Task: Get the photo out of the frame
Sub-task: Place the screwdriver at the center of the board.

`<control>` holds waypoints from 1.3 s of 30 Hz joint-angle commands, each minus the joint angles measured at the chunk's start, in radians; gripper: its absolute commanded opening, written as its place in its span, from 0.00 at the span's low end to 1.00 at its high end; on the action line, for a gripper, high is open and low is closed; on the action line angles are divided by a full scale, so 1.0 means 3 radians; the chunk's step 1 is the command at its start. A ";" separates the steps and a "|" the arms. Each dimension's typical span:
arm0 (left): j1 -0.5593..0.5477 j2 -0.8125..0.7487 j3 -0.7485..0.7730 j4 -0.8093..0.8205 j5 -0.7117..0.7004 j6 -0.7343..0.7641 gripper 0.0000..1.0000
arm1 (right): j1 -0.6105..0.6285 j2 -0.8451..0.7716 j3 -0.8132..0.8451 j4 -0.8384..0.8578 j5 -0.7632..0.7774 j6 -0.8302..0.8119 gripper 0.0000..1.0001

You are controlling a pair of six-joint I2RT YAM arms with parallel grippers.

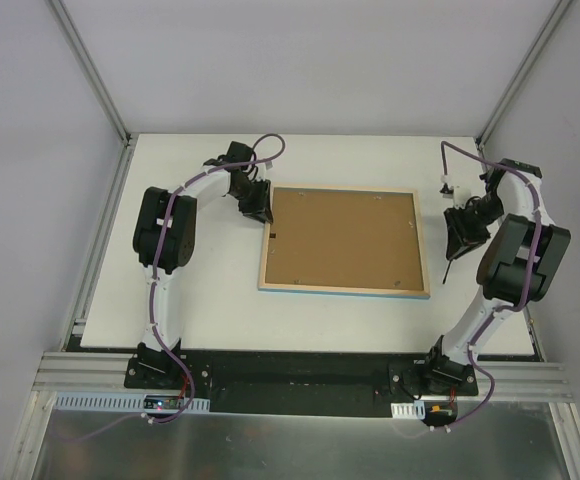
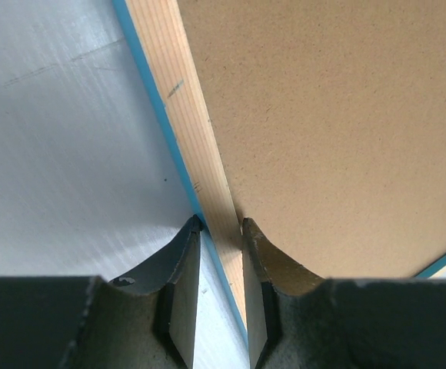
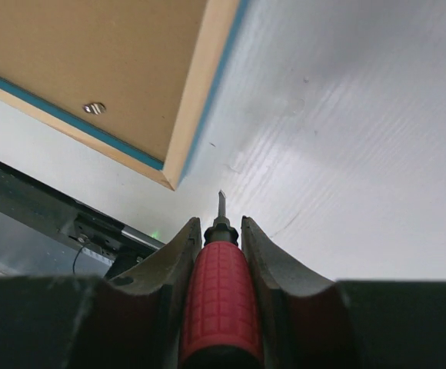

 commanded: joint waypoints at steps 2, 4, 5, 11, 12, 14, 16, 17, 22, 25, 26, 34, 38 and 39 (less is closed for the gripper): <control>0.0118 -0.0037 -0.0092 -0.0047 -0.0497 0.0007 0.06 | -0.0056 0.0253 0.0150 -0.0162 0.0406 -0.0193 0.01; 0.0138 -0.0043 -0.0092 -0.0058 -0.0543 0.0002 0.06 | -0.0056 0.0345 0.0186 -0.0081 0.0498 -0.0116 0.01; 0.0144 -0.0048 -0.0092 -0.0058 -0.0569 -0.0003 0.05 | -0.0056 0.0401 0.0212 -0.0024 0.0539 -0.0060 0.01; 0.0174 -0.0053 -0.0087 -0.0063 -0.0559 -0.0019 0.05 | -0.0046 0.0708 0.0442 0.0303 0.0616 0.0354 0.03; 0.0179 -0.0048 -0.0087 -0.0063 -0.0554 -0.0024 0.04 | -0.0046 0.0749 0.0477 0.0334 0.0616 0.0415 0.05; 0.0179 -0.0043 -0.0082 -0.0063 -0.0544 -0.0024 0.04 | -0.0041 0.0801 0.0508 0.0415 0.0616 0.0523 0.08; 0.0179 -0.0037 -0.0082 -0.0063 -0.0538 -0.0029 0.04 | -0.0036 0.0836 0.0503 0.0507 0.0631 0.0605 0.11; 0.0184 -0.0037 -0.0082 -0.0063 -0.0523 -0.0034 0.04 | -0.0025 0.0847 0.0498 0.0553 0.0652 0.0646 0.13; 0.0185 -0.0043 -0.0082 -0.0063 -0.0518 -0.0039 0.04 | 0.0010 0.0888 0.0493 0.0651 0.0672 0.0733 0.18; 0.0190 -0.0048 -0.0087 -0.0063 -0.0508 -0.0044 0.04 | 0.0026 0.0903 0.0468 0.0677 0.0677 0.0764 0.27; 0.0190 -0.0048 -0.0087 -0.0063 -0.0503 -0.0049 0.04 | 0.0031 0.0918 0.0468 0.0677 0.0667 0.0754 0.29; 0.0205 -0.0073 -0.0102 -0.0063 -0.0477 -0.0070 0.04 | 0.0087 0.0872 0.0386 0.0738 0.0698 0.0769 0.48; 0.0210 -0.0083 -0.0102 -0.0063 -0.0462 -0.0075 0.04 | 0.0087 0.0801 0.0365 0.0774 0.0723 0.0800 0.55; 0.0210 -0.0083 -0.0107 -0.0063 -0.0457 -0.0075 0.04 | 0.0087 0.0775 0.0360 0.0784 0.0713 0.0800 0.56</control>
